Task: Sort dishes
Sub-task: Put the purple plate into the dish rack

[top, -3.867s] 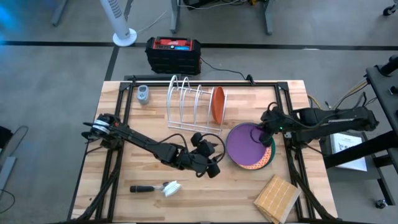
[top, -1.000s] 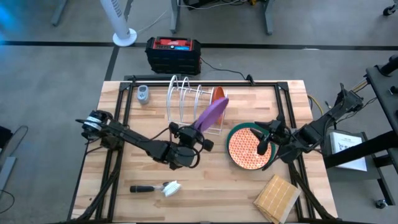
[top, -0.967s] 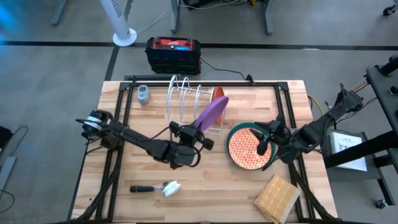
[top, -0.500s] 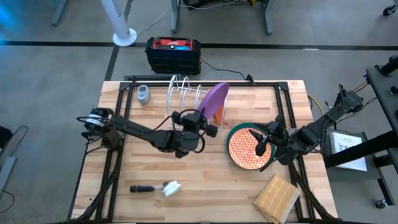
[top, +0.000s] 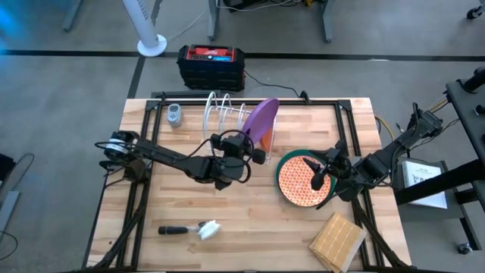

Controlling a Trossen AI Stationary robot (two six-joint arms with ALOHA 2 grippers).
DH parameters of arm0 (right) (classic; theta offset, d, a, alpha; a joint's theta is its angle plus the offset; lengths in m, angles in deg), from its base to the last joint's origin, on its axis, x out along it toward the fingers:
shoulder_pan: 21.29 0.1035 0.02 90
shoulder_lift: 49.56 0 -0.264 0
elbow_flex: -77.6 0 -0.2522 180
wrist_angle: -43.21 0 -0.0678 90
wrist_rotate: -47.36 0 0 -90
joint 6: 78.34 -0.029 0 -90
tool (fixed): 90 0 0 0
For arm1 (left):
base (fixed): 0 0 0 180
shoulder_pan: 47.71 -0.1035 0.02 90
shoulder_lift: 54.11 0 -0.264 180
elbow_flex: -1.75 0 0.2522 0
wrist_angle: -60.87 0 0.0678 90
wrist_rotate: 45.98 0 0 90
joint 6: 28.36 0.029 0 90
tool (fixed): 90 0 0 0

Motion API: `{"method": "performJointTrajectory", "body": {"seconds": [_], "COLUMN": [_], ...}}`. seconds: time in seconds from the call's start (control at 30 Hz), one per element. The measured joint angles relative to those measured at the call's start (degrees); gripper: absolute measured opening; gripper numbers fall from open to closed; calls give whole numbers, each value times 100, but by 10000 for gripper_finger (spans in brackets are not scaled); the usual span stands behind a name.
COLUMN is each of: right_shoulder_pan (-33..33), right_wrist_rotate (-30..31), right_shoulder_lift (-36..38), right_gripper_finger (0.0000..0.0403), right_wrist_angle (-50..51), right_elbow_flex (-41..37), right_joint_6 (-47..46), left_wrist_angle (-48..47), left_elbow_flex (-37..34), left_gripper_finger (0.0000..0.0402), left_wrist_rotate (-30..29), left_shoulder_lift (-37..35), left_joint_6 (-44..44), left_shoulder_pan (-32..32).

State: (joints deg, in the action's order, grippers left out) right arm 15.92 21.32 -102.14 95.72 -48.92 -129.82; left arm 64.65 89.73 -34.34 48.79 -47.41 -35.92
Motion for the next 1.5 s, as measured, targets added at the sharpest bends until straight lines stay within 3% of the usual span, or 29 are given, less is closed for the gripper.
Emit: {"method": "performJointTrajectory", "body": {"seconds": [0.47,0.7,1.5], "right_shoulder_pan": [0,1,0], "right_wrist_rotate": [-3,-2,9], "right_shoulder_lift": [-2,-2,-2], "right_gripper_finger": [175,176,172], "right_wrist_angle": [4,0,-4], "right_elbow_flex": [-50,-70,-111], "right_joint_6": [-58,-114,-146], "left_wrist_angle": [90,108,285], "left_elbow_flex": [-9,-9,-9], "left_gripper_finger": [29,28,28], "left_wrist_rotate": [65,-640,-410], "left_shoulder_lift": [383,538,569], "left_joint_6": [-357,-547,-573], "left_shoulder_pan": [-115,-116,-87]}}
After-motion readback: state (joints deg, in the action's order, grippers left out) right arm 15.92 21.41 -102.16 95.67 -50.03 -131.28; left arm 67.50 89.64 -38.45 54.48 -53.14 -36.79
